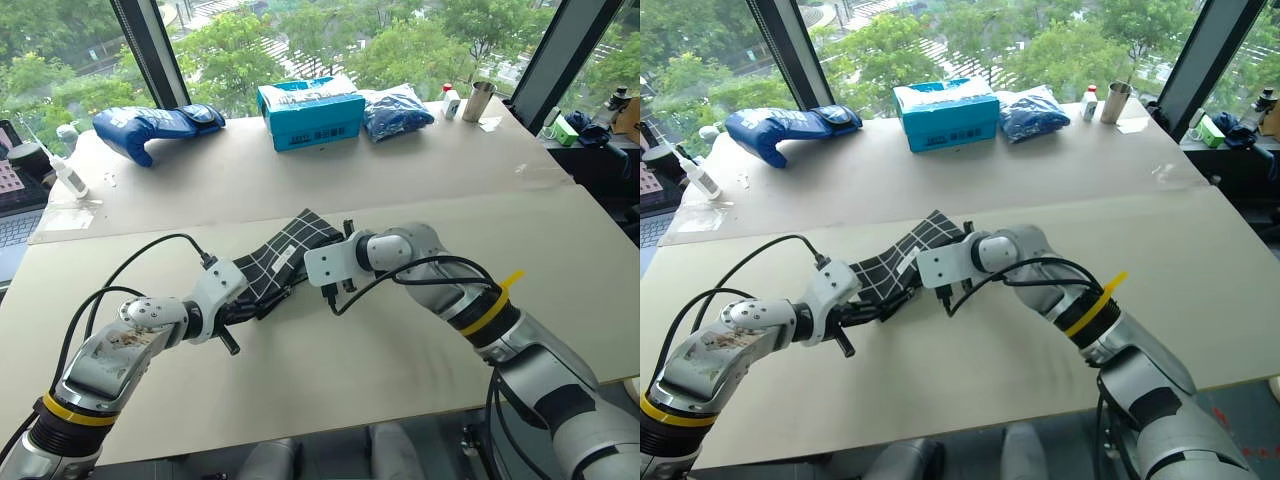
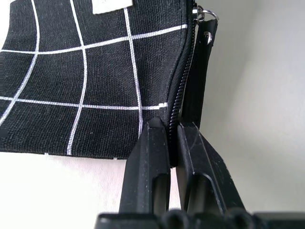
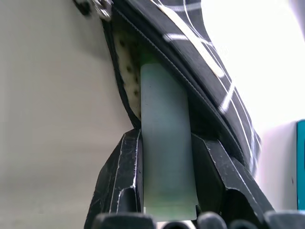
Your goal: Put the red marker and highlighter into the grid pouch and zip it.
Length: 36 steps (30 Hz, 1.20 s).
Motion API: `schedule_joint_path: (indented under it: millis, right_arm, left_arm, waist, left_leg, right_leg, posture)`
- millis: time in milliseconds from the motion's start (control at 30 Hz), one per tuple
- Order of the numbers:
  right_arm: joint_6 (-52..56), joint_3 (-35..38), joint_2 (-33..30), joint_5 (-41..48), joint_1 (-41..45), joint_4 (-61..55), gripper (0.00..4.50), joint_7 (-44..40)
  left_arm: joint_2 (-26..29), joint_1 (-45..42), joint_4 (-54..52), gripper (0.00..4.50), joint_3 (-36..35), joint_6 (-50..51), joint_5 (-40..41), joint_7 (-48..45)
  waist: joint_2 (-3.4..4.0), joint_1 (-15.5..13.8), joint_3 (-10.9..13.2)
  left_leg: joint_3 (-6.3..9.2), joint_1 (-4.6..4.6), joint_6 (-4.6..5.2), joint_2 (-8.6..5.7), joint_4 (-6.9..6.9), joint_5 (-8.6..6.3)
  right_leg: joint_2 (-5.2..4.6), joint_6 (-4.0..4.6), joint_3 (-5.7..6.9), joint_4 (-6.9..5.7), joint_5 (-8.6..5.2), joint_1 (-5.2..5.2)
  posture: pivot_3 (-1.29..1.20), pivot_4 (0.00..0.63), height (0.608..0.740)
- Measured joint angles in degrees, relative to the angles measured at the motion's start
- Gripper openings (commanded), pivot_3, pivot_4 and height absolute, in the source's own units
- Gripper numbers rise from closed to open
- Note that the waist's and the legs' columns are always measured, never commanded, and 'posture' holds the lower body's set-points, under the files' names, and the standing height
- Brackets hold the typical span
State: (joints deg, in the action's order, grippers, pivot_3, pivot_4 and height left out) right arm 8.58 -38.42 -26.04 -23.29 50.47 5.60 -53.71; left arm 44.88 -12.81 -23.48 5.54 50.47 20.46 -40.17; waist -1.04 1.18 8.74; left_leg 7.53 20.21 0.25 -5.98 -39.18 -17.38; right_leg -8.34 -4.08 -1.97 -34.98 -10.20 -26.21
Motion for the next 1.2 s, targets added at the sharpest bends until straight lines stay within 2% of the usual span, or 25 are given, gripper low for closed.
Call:
schedule_joint_path:
  millis: [333,633,700,800,833,933,967,1200]
  right_arm:
    - [-8.06,1.40,3.34,-0.23,-1.88,4.63,1.04,3.52]
    - [-8.46,9.43,4.58,3.87,2.13,9.78,1.04,3.66]
    - [-8.36,9.79,5.44,4.56,2.09,10.24,2.04,3.49]
    - [-7.78,10.75,6.36,7.15,1.70,10.25,2.83,1.75]
    - [-7.21,11.09,6.73,8.38,1.31,10.20,3.31,1.30]
    - [-5.70,11.61,7.04,8.84,0.96,10.29,4.32,1.41]
    - [-5.53,11.79,7.01,8.82,0.96,10.46,4.44,1.52]
    - [-3.54,14.90,4.76,11.62,0.41,9.77,4.44,-0.25]
  left_arm:
    - [-0.84,-0.68,0.83,0.00,-0.39,0.85,-0.04,-0.39]
    - [-1.34,-0.83,0.82,0.00,-0.75,0.82,-0.03,-0.36]
    - [-1.43,-0.84,0.82,0.00,-0.75,0.83,-0.04,-0.36]
    - [-1.61,-0.83,0.82,0.00,-0.52,0.87,0.00,-0.49]
    - [-1.74,-0.83,0.82,0.00,-0.51,0.86,0.00,-0.47]
    - [-1.77,-0.83,0.80,0.00,-0.52,0.87,0.01,-0.46]
    - [-1.88,-0.83,0.77,0.00,-0.59,0.88,0.02,-0.46]
    - [-5.35,-0.97,0.69,0.00,-3.27,4.56,3.88,-0.21]
  waist:
    - [0.00,0.03,0.00]
    - [0.00,0.19,0.00]
    - [0.00,0.30,0.00]
    - [0.00,0.31,0.00]
    - [0.00,0.33,0.00]
    - [0.00,0.44,0.00]
    - [0.00,0.51,0.00]
    - [0.00,0.76,0.00]
  left_leg:
    - [0.00,-0.03,-0.06,0.00,0.00,0.03]
    - [0.01,-0.03,-0.06,0.02,0.01,0.03]
    - [0.01,-0.03,-0.06,0.02,0.01,0.03]
    - [0.02,-0.03,-0.06,0.02,0.01,0.03]
    - [0.02,-0.03,-0.06,0.03,0.01,0.03]
    - [0.02,-0.03,-0.06,0.02,0.01,0.03]
    - [0.02,-0.03,-0.06,0.02,0.01,0.03]
    - [0.03,0.01,-0.04,0.03,0.00,0.02]
  right_leg:
    - [0.01,0.02,-0.01,-0.01,0.01,-0.01]
    - [0.03,0.03,0.00,-0.03,0.02,-0.01]
    - [0.02,0.03,-0.01,-0.03,0.02,-0.01]
    - [0.02,0.03,-0.02,-0.03,0.02,-0.01]
    - [0.02,0.03,-0.02,-0.03,0.02,-0.01]
    - [0.02,0.03,-0.02,-0.03,0.02,-0.02]
    - [0.02,0.03,-0.02,-0.04,0.02,-0.02]
    - [0.01,0.03,-0.01,-0.02,0.02,-0.02]
  posture:
    - [0.00,0.150,0.740]
    - [0.00,0.150,0.740]
    - [0.00,0.150,0.740]
    - [0.00,0.150,0.740]
    - [0.00,0.150,0.740]
    - [0.00,0.150,0.740]
    - [0.00,0.150,0.740]
    - [0.00,0.150,0.740]
